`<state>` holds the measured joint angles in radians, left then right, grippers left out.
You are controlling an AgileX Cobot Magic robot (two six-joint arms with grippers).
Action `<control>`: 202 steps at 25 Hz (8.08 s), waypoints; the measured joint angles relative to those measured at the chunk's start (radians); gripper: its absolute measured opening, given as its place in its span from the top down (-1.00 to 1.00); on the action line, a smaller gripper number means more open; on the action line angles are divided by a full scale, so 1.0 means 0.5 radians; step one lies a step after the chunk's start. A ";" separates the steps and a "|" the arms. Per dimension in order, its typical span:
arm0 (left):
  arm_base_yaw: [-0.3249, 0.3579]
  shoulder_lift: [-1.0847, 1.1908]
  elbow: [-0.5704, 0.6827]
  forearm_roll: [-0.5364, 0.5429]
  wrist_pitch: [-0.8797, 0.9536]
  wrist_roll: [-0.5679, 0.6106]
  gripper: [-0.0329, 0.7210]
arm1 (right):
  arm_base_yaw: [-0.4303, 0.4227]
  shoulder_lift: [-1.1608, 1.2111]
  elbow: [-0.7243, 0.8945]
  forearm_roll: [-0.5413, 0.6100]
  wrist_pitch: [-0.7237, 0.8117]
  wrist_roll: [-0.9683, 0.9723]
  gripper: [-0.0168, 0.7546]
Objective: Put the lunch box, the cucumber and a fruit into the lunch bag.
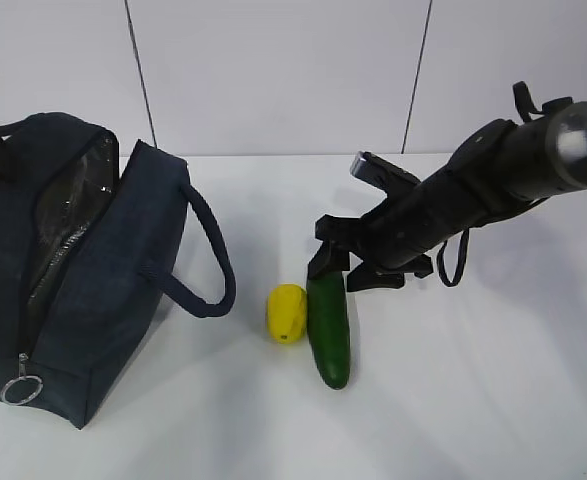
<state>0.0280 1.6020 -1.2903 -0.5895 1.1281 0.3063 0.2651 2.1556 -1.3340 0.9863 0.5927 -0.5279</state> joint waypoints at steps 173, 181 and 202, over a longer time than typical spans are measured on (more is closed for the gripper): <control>0.000 0.000 0.000 -0.183 -0.048 0.051 0.91 | 0.005 -0.136 -0.559 -0.005 0.793 -0.729 -0.27; 0.000 0.000 0.000 -0.165 -0.055 0.051 0.91 | 0.038 -0.301 -0.562 -0.706 0.685 0.150 -0.27; 0.000 0.000 0.000 -0.161 -0.060 0.051 0.91 | 0.335 -0.305 -0.282 -1.078 0.434 0.735 -0.27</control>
<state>0.0280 1.6020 -1.2903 -0.6699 1.0982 0.3320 0.4325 2.0030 -1.4750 0.4473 0.8096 -0.1603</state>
